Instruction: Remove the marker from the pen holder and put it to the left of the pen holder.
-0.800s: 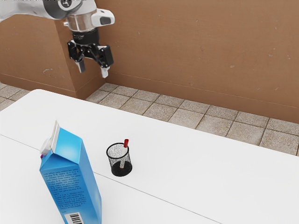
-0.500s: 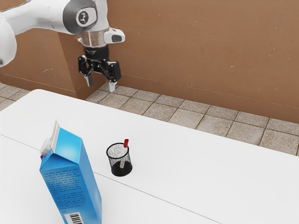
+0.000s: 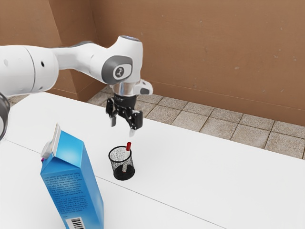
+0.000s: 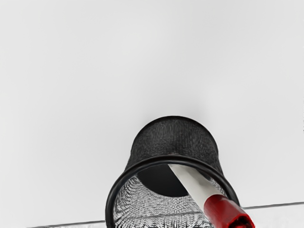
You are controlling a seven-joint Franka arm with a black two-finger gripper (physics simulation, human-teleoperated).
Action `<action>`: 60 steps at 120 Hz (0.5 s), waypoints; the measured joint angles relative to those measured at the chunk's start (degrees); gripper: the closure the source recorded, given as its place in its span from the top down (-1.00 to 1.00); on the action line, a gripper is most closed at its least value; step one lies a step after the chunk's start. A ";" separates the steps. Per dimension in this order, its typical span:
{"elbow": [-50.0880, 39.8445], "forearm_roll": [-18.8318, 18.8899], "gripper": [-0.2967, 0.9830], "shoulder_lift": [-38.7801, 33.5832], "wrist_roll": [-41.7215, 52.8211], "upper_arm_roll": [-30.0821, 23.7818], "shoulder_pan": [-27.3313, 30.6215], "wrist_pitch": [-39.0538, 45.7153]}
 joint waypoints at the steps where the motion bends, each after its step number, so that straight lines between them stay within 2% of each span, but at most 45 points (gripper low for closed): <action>1: -0.39 0.06 0.54 -0.27 0.25 -0.11 0.03 0.11; 35: -8.11 0.70 0.54 -2.73 7.21 -2.13 0.00 2.31; 60: -9.27 0.60 0.54 -2.28 10.23 -4.30 -0.02 3.52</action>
